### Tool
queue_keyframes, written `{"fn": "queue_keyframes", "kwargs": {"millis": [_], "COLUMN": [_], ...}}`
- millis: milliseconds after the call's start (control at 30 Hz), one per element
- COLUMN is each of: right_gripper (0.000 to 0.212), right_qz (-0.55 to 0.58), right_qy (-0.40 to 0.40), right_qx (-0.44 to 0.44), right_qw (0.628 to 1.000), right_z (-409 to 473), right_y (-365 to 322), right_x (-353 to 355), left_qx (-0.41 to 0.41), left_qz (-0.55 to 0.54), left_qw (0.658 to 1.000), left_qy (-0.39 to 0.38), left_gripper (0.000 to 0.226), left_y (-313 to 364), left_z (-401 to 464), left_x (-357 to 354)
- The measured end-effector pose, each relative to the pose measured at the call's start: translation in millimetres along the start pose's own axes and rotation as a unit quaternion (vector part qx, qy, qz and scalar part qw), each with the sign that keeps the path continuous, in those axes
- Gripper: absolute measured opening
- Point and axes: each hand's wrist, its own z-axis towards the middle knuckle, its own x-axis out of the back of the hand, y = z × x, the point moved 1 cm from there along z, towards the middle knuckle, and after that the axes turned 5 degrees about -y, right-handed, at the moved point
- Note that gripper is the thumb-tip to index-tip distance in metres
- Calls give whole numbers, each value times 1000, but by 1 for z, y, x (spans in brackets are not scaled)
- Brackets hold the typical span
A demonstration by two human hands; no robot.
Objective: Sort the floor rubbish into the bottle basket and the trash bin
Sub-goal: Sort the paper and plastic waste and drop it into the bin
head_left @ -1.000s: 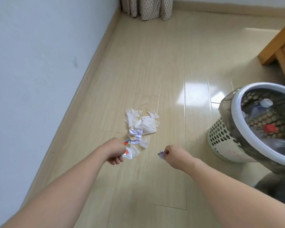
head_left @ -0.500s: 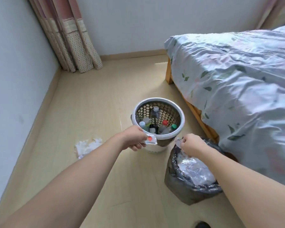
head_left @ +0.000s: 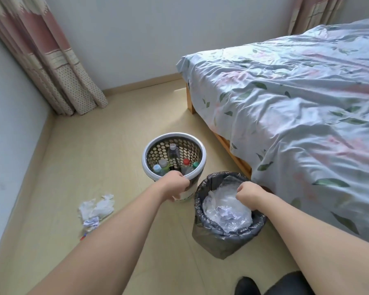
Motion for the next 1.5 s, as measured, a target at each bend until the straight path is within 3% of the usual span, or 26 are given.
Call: {"fn": "queue_keyframes", "kwargs": {"millis": [67, 200, 300, 433, 600, 733, 867, 1100, 1200, 1267, 1333, 1400, 1500], "right_gripper": [32, 16, 16, 40, 44, 45, 38, 30, 12, 2, 5, 10, 18], "right_qz": [5, 7, -16, -58, -102, -139, -184, -220, -224, -211, -216, -209, -180], "right_qy": [-1, -22, -51, -88, -120, -151, -147, -121, -115, -127, -157, -181, -174], "right_qx": [31, 115, 173, 201, 232, 218, 218, 239, 227, 213, 208, 196, 182], "right_qw": [999, 993, 984, 974, 960, 954, 947, 938, 941, 946, 941, 941, 951], "right_z": [-6, -16, -19, -14, 13, 63, 125, 192, 198, 195, 190, 182, 165], "right_y": [-28, -115, -189, -270, -339, -362, -377, -386, -373, -361, -350, -338, -325], "right_x": [-5, -38, -82, -147, -229, -307, -381, -456, -476, -482, -478, -463, -415], "left_qx": [6, 18, 43, 80, 125, 132, 134, 88, 47, 42, 61, 120, 114], "left_qz": [18, 12, 2, -20, -52, -36, 56, 211, 249, 262, 218, 102, -21], "left_qw": [1000, 999, 998, 994, 986, 982, 987, 967, 955, 950, 964, 979, 989], "left_qy": [14, 35, 46, 67, 97, 127, 75, 112, 156, 165, 138, 129, 93], "left_gripper": [27, 22, 20, 21, 16, 12, 35, 37, 20, 33, 23, 4, 14], "left_y": [-16, -71, -130, -222, -338, -427, -502, -550, -562, -566, -560, -552, -522], "left_z": [-8, -29, -40, -43, -25, 15, 74, 127, 125, 121, 118, 116, 106], "left_x": [28, 85, 123, 161, 177, 154, 108, 53, 35, 29, 32, 41, 63]}}
